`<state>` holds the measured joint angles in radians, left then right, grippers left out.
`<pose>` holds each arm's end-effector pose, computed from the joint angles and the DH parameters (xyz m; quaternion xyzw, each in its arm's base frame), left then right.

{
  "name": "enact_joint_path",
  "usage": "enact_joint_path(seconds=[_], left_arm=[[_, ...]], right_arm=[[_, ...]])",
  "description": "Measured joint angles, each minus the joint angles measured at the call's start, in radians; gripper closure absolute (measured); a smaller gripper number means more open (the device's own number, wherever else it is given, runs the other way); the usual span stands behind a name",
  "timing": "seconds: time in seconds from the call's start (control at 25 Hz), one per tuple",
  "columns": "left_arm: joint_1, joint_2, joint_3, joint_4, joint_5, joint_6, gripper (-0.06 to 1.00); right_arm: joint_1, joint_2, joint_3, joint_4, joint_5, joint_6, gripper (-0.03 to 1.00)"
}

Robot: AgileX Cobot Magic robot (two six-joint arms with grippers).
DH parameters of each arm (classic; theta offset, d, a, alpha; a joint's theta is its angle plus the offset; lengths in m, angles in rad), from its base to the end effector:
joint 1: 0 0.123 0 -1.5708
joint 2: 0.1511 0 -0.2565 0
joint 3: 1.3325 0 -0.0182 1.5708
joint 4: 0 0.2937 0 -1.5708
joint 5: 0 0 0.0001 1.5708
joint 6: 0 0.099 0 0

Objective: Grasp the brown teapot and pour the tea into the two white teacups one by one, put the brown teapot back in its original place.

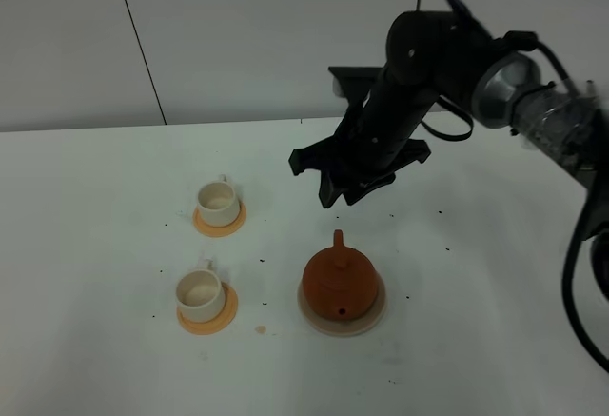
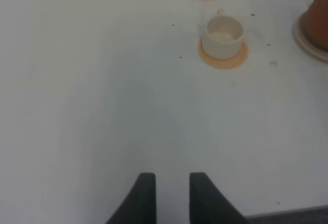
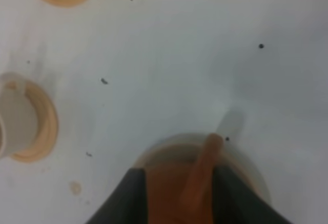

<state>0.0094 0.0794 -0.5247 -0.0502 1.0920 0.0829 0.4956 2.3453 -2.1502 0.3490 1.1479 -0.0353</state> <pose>0.0779 -0.0037 0.2939 0.0328 0.8740 -0.0027 0.4849 0.4516 0.2792 0.1750 -0.2112 0.9505 0.1984 0.1122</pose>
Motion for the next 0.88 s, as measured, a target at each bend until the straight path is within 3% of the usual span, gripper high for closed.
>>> enact_joint_path(seconds=[0.24,0.6,0.88], left_arm=[[0.000,0.000,0.000,0.000,0.000,0.000,0.71],[0.000,0.000,0.000,0.000,0.000,0.000,0.71],[0.000,0.000,0.000,0.001,0.000,0.000,0.71]], right_arm=[[0.009,0.020,-0.006,-0.002,-0.043,-0.008,0.68],[0.009,0.062,-0.009,0.043,-0.051,-0.028,0.80],[0.013,0.072,-0.016,0.066,-0.074,-0.044,0.81]])
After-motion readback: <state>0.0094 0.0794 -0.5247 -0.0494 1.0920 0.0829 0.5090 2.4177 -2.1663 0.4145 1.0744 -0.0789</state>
